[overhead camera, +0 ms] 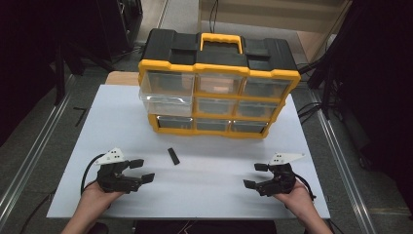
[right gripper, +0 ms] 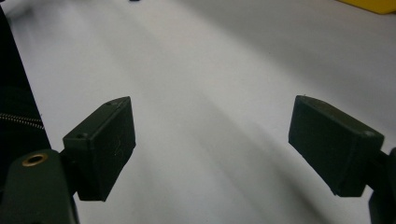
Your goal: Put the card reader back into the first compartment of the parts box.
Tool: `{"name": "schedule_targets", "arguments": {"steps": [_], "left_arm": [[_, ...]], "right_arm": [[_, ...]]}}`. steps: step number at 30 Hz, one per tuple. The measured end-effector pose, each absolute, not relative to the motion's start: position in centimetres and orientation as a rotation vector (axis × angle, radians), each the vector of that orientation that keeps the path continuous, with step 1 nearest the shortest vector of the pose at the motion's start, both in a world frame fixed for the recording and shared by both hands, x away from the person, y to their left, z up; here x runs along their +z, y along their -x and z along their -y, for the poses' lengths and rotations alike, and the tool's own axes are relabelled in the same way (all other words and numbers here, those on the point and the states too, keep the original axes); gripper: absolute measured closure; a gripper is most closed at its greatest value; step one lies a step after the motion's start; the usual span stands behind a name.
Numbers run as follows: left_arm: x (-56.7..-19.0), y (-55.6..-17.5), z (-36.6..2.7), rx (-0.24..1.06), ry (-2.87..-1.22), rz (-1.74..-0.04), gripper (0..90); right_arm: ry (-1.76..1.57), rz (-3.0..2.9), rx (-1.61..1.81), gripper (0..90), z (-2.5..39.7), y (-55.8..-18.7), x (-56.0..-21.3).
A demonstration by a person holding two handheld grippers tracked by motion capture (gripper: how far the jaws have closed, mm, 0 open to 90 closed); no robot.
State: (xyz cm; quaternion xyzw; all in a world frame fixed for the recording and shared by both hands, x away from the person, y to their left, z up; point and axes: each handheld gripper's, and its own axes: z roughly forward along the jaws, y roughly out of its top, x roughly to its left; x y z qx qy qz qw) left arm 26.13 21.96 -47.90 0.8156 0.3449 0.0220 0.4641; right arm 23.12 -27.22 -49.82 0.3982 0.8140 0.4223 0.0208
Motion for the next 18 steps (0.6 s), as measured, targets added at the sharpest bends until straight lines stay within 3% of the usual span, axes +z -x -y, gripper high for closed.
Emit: {"name": "schedule_targets", "arguments": {"steps": [18], "left_arm": [[-48.0,-26.1,-21.91,0.074,-2.021,-0.844,26.8]], "right_arm": [[-1.249,-2.519,1.302,13.1,27.28,-23.24,-49.91]]}}
